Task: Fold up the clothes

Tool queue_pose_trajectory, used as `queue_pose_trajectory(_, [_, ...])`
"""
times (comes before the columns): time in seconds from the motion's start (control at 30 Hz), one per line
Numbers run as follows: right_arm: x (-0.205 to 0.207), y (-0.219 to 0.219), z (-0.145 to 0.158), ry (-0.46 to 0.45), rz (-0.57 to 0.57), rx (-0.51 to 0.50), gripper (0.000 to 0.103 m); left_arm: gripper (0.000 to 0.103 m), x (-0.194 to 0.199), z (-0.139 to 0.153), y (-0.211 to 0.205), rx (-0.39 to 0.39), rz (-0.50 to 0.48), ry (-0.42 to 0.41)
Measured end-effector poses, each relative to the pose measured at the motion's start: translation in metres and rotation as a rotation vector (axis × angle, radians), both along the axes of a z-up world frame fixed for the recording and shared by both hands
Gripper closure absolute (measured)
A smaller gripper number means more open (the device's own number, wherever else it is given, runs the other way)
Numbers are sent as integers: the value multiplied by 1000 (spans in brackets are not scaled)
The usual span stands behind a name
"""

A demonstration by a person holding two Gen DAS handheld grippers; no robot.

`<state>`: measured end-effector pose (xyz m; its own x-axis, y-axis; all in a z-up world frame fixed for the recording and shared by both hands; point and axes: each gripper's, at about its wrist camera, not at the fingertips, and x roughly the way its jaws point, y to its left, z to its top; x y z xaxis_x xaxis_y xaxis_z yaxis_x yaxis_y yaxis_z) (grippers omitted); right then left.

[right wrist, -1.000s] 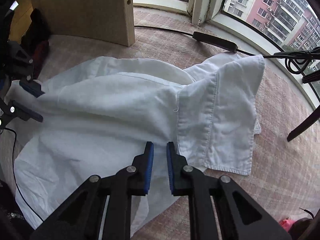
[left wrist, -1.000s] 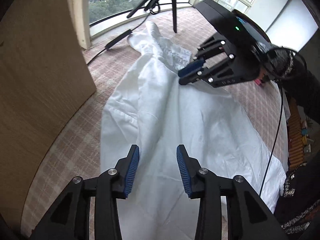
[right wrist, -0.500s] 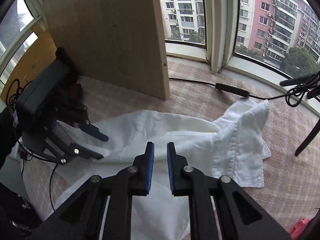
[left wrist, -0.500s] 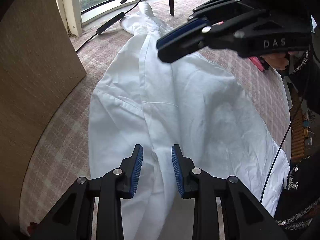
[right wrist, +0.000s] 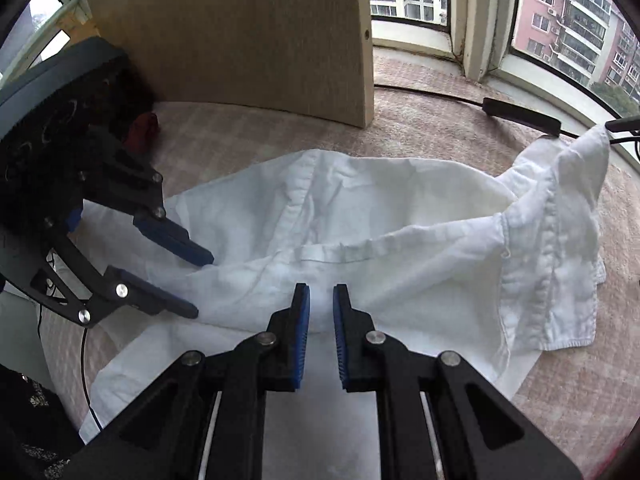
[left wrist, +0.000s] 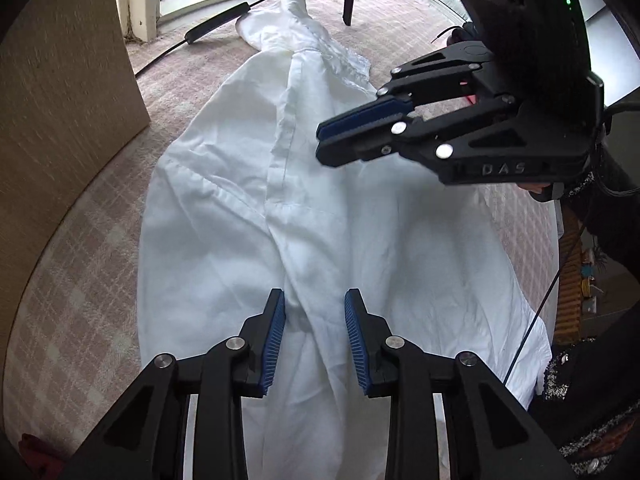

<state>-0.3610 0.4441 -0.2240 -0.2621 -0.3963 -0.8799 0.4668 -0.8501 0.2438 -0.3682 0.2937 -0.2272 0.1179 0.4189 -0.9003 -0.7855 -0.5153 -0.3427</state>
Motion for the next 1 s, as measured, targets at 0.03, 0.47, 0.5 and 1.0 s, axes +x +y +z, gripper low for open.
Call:
queue_pose_trajectory(0.03, [-1,10,6,21,-34,-19,91,94,-2,2,0,11,5,5])
queue_pose_trajectory(0.47, [-42,79,-16,-34,-266,64,90,102,-35,6,-23,-228,90,330])
queue_pose_trajectory(0.5, [-42,76,-14,-27,-254,70,90,97,-36,6,-22,-233,79,350])
queue_pose_trajectory(1.0, [-65,45,8,19,-135,54,90,73,-50,-6,40,-189,-23,427])
